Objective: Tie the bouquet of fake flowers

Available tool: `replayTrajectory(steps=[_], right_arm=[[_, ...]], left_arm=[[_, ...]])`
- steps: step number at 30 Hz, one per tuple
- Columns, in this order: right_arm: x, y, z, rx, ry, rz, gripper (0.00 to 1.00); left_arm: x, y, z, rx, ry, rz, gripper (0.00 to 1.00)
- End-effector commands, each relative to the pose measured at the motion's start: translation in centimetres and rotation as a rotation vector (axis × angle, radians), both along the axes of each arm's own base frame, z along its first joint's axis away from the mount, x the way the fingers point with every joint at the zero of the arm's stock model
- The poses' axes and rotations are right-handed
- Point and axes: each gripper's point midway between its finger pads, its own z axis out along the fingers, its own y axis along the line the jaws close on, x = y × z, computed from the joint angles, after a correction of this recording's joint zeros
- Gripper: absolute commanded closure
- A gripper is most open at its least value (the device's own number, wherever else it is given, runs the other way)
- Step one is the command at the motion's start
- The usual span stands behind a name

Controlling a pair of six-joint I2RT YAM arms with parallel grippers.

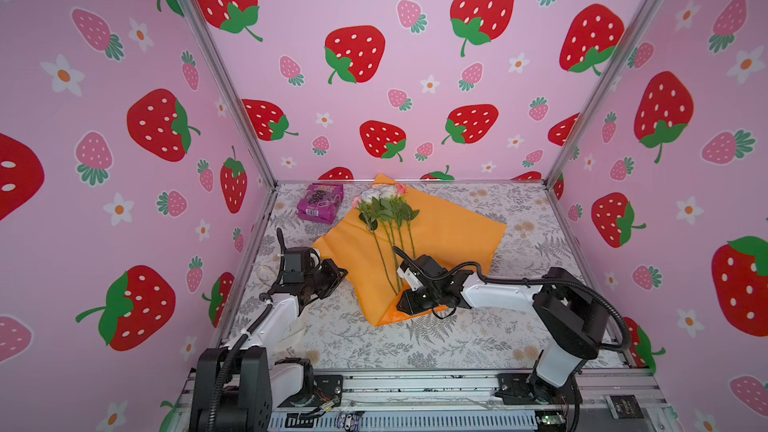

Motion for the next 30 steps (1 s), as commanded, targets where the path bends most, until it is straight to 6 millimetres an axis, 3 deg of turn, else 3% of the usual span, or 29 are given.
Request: replayTrajectory(steps=[1, 6, 13, 19, 30], right_arm=[[0.2, -1.4, 0.7, -0.026, 0.0, -0.059, 0.77], [0.0, -2.6, -1.1, -0.11, 0.005, -0.061, 0.83], [0.3, -1.1, -2.0, -0.089, 0.012, -0.026, 0.88], [0.5, -1.3, -3.5, -0.131, 0.011, -0.017, 0.88], [0.1, -2.5, -5.6, -0.173, 0.036, -0.014, 0.88]], left_arm=[[0.3, -0.5, 0.5, 0.021, 0.005, -0.041, 0.99], [0.6, -1.2, 1.3, 0.038, -0.019, -0.07, 1.0], [0.8, -1.6, 2.8, 0.07, -0.04, -0.098, 1.0], [1.2, -1.7, 4.8, 0.091, -0.072, -0.121, 1.0], [2.2, -5.3, 8.5, 0.109, -0.157, -0.269, 1.0]])
